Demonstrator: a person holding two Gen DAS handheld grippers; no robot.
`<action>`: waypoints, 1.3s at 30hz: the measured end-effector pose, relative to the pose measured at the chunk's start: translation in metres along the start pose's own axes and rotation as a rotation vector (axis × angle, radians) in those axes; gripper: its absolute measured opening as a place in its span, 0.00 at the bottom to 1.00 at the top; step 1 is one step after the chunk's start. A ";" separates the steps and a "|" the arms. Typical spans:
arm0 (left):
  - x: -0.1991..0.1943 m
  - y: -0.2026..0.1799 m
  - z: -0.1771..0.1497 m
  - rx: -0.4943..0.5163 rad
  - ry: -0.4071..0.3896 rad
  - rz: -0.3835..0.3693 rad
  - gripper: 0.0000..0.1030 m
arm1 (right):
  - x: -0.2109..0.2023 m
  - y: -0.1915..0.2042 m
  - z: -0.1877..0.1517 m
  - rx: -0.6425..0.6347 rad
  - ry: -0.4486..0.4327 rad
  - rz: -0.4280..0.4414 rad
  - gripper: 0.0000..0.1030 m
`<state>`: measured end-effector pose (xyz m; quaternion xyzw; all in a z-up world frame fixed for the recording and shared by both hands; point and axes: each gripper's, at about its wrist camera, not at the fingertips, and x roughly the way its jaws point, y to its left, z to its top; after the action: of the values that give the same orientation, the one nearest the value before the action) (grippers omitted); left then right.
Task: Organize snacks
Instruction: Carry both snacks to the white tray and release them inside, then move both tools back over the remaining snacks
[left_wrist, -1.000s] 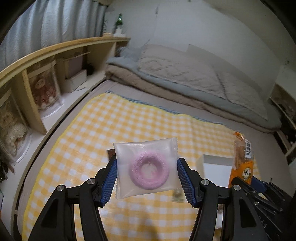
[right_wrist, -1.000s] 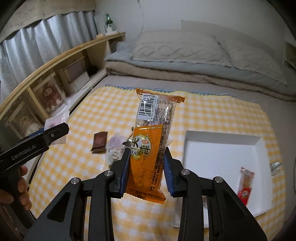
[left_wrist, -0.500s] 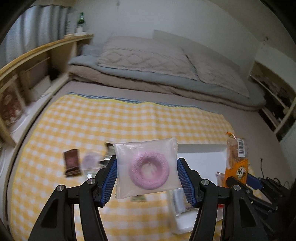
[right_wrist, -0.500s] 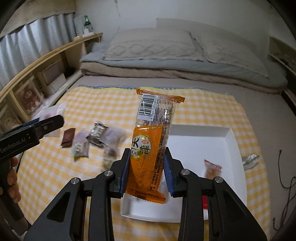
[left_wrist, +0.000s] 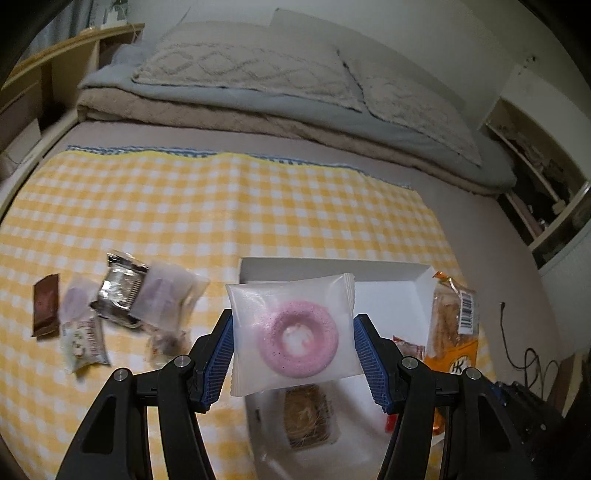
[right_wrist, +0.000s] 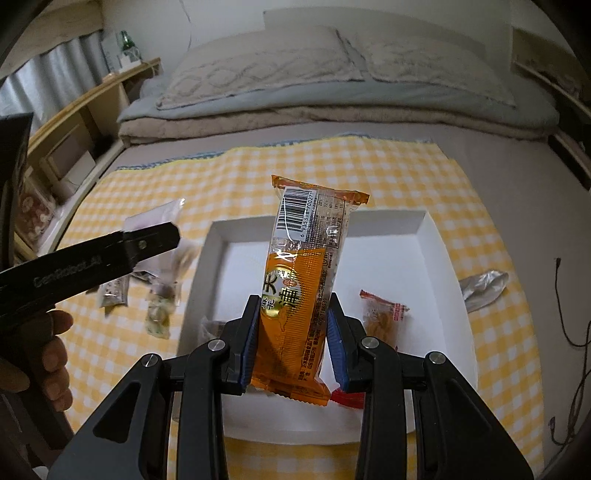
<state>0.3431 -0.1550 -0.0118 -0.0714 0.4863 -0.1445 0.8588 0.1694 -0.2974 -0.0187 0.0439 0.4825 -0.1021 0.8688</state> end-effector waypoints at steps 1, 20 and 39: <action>0.009 -0.001 0.003 -0.007 0.005 -0.009 0.59 | 0.003 -0.002 -0.001 0.003 0.007 0.001 0.33; 0.044 0.020 -0.011 0.050 0.054 0.076 1.00 | 0.050 -0.023 0.009 0.022 0.045 0.000 0.60; -0.009 0.037 -0.025 0.123 0.049 0.083 1.00 | 0.014 -0.033 0.002 0.046 -0.001 -0.031 1.00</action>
<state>0.3235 -0.1161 -0.0270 0.0054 0.4998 -0.1401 0.8547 0.1709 -0.3318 -0.0294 0.0562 0.4803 -0.1266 0.8661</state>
